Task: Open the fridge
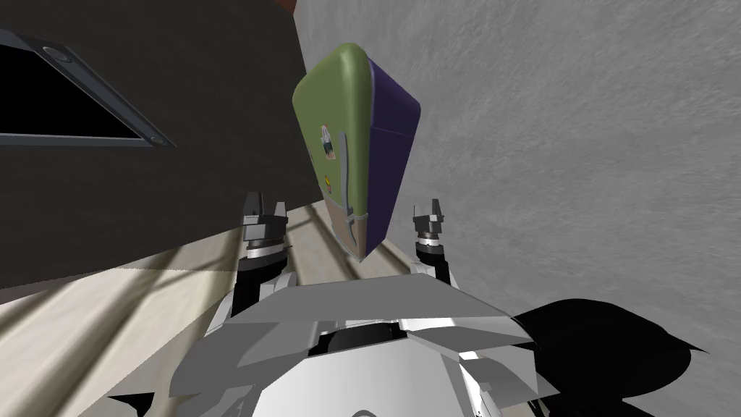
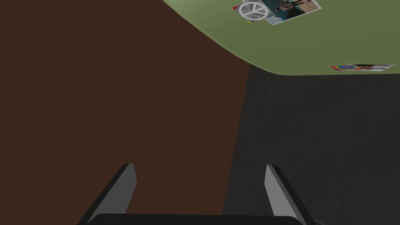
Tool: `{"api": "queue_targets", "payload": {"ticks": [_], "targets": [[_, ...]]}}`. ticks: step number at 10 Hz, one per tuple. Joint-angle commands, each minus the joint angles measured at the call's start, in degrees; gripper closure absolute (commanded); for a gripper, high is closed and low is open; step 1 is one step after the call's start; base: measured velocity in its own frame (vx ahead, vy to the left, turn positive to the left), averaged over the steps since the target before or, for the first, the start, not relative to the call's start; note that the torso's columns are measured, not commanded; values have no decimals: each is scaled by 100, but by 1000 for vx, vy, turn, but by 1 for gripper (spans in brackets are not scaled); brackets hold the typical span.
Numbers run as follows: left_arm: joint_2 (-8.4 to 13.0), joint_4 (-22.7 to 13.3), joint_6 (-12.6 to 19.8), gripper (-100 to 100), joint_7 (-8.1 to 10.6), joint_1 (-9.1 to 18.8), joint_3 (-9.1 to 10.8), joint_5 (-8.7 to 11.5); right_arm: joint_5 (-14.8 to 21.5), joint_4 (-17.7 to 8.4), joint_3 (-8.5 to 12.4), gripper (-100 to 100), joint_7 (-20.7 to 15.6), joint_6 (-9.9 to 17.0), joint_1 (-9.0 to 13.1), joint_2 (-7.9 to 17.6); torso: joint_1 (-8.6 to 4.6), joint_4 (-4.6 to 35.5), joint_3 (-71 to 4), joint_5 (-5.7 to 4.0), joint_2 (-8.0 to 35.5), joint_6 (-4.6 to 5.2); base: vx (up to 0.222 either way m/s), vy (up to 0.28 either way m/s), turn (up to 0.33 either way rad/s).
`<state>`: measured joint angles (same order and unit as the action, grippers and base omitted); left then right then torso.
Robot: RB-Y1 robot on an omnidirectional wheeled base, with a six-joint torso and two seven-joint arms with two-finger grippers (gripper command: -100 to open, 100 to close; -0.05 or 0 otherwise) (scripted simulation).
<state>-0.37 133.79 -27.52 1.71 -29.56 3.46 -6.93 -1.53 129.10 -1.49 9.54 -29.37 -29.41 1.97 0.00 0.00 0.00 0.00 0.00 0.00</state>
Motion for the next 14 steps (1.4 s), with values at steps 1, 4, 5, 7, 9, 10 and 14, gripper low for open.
{"api": "queue_targets", "payload": {"ticks": [1,4,5,7,9,10,14], "targets": [[0,0,0,0,0,0,0,0,0,0,0,0,0,0,0,0,0,235,-467,0,232,0,0,0,0],[0,1,0,0,0,0,0,0,0,1,0,0,0,0,0,0,0,1424,-2850,0,1422,0,0,0,0],[0,1,0,0,0,0,0,0,0,1,0,0,0,0,0,0,0,1846,-3692,0,1845,0,0,0,0],[0,1,0,0,0,0,0,0,0,2,0,0,0,-1,0,0,0,2691,-5381,0,2693,0,0,0,0],[0,2,-1,0,0,0,0,0,0,2,0,0,0,-1,0,0,0,3537,-7073,0,3539,0,0,0,0],[198,-27,44,-100,-14,7,15,-9,0,2,0,0,0,-1,0,0,0,3960,-7919,0,3962,0,19,-21,11],[663,-176,271,-100,-83,44,90,-56,0,-1,-1,0,0,0,-1,-1,-7,4225,-8460,-2,4221,0,37,-62,21]]}}
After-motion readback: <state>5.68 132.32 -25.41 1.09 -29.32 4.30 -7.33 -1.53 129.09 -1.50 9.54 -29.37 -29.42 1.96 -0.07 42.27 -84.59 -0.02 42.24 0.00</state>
